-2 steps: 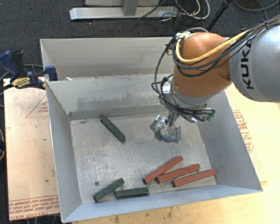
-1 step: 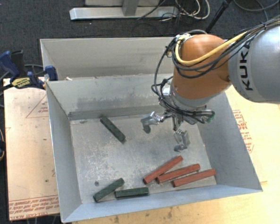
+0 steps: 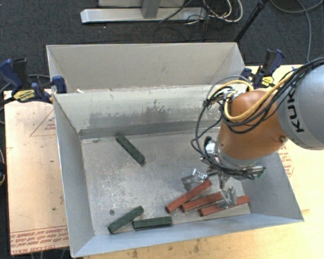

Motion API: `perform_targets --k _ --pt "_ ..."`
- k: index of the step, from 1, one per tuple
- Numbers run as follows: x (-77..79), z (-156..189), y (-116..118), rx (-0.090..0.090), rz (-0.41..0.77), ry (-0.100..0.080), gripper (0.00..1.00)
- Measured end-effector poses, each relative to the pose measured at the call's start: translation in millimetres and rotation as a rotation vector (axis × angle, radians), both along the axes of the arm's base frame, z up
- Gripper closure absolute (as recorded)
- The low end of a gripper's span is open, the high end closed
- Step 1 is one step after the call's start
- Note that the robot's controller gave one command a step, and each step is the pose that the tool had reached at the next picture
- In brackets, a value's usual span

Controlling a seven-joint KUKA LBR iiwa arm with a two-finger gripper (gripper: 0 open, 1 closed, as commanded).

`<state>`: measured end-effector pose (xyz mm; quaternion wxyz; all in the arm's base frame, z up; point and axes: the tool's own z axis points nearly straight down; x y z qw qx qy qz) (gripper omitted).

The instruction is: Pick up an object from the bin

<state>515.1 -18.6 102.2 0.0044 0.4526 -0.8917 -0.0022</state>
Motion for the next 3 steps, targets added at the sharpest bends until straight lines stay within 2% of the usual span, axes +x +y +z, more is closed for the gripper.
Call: perform_targets --k 1,2,3 --pt "42.9 -32.2 -6.2 0.002 0.121 -0.010 0.00" --pt "44.5 -30.0 -6.5 0.002 0.119 -0.018 1.00" --pt "32.3 126.4 23.1 0.002 0.191 -0.020 1.00"
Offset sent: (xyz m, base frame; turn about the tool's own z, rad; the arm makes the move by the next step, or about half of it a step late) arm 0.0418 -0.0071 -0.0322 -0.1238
